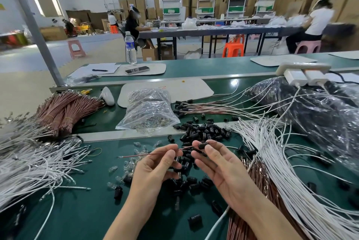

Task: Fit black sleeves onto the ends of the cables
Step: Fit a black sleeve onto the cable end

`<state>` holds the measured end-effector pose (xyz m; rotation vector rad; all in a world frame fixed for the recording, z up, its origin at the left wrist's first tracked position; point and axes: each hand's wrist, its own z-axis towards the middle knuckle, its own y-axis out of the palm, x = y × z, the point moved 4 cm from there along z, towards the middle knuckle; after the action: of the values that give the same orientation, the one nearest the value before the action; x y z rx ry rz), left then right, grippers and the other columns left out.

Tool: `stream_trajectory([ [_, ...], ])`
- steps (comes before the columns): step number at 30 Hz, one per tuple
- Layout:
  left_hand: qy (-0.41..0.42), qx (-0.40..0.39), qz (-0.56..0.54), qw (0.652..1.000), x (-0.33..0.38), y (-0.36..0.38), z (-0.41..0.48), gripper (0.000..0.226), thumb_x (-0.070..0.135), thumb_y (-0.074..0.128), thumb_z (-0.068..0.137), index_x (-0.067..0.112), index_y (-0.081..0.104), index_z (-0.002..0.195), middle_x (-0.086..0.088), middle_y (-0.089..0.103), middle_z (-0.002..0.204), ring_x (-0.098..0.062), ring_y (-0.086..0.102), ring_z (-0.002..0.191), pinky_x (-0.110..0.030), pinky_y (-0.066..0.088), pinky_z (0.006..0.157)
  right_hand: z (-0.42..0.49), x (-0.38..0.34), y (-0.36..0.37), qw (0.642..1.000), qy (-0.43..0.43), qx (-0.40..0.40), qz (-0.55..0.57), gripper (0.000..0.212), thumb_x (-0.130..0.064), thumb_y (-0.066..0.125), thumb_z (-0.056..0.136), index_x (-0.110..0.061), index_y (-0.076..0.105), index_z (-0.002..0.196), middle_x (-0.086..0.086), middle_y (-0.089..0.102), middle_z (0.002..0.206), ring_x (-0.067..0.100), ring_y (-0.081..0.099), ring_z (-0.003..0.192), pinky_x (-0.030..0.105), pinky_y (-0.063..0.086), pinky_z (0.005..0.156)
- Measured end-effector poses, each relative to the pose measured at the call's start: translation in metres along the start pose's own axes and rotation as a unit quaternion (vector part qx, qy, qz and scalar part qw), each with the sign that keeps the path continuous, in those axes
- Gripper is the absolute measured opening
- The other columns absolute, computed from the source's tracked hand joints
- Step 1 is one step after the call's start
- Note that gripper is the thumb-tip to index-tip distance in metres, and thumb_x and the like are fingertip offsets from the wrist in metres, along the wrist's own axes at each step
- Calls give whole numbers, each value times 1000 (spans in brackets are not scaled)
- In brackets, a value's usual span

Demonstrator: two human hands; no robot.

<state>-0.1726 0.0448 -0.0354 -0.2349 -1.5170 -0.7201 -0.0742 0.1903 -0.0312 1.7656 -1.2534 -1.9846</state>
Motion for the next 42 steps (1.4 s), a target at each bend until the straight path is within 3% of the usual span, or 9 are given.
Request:
stream_trajectory([
  [11, 30, -15, 62, 998, 2, 7, -4, 30, 44, 70, 79, 26, 80, 100, -9, 78, 96, -18, 71, 75, -24, 57, 63, 0, 9, 4, 997, 10, -42, -56, 33, -8, 72, 82, -2, 60, 112, 23, 71, 119, 33, 73, 106, 28, 61, 76],
  [18, -12, 66, -108, 992, 1, 1, 1, 21, 26, 72, 80, 9, 75, 92, -14, 74, 90, -16, 68, 65, -24, 56, 52, -1, -12, -9, 999, -37, -4, -22, 30, -9, 74, 79, -4, 63, 107, 19, 73, 119, 29, 75, 100, 26, 61, 76],
  [22, -31, -8, -17, 999, 0, 39, 1, 34, 40, 76, 73, 16, 79, 97, -16, 77, 94, -19, 71, 71, -25, 56, 56, -3, -7, -2, 997, -54, -2, -52, 35, -12, 74, 78, -2, 62, 109, 20, 74, 113, 31, 75, 101, 28, 61, 78],
  [27, 8, -16, 180, 983, 7, 61, 23, 24, 38, 65, 94, 20, 68, 108, -1, 75, 84, -13, 68, 64, -30, 58, 55, -16, -71, -47, 948, -256, 188, 15, 30, -15, 71, 78, -5, 65, 106, 11, 77, 101, 20, 74, 91, 21, 59, 78],
  [29, 64, -78, 390, 915, 7, 77, 38, 11, 34, 59, 102, 27, 67, 106, 12, 73, 86, -3, 67, 70, -30, 59, 66, -19, -85, -64, 932, -284, 217, 63, 16, -10, 66, 91, -8, 65, 107, 8, 76, 96, 16, 72, 88, 23, 60, 81],
  [31, 141, -144, 571, 796, 0, 101, 54, 18, 31, 52, 105, 30, 65, 117, 17, 69, 105, -2, 63, 91, -27, 56, 81, -19, -88, -72, 927, -280, 226, 102, 11, -7, 60, 97, -9, 66, 107, 7, 76, 94, 16, 71, 86, 24, 61, 79],
  [36, 239, -240, 775, 534, -33, 146, 81, 38, 12, 59, 100, 16, 51, 137, -4, 57, 129, -26, 50, 121, -39, 48, 97, -16, -88, -77, 928, -263, 229, 132, 16, -8, 61, 98, -7, 65, 113, 8, 77, 96, 15, 73, 83, 22, 59, 72],
  [39, 247, -259, 818, 451, -37, 156, 86, 28, 10, 59, 99, 10, 54, 126, -9, 59, 125, -28, 52, 115, -37, 45, 95, -15, -87, -79, 931, -259, 227, 124, 21, -10, 62, 96, -5, 65, 117, 7, 77, 97, 15, 73, 82, 23, 60, 72],
  [42, 265, -267, 816, 439, -29, 162, 87, 21, 14, 44, 106, 7, 54, 122, -11, 61, 122, -28, 54, 112, -38, 46, 94, -16, -89, -80, 931, -259, 219, 134, 24, -13, 64, 95, -4, 64, 117, 7, 76, 96, 14, 71, 81, 24, 61, 71],
])
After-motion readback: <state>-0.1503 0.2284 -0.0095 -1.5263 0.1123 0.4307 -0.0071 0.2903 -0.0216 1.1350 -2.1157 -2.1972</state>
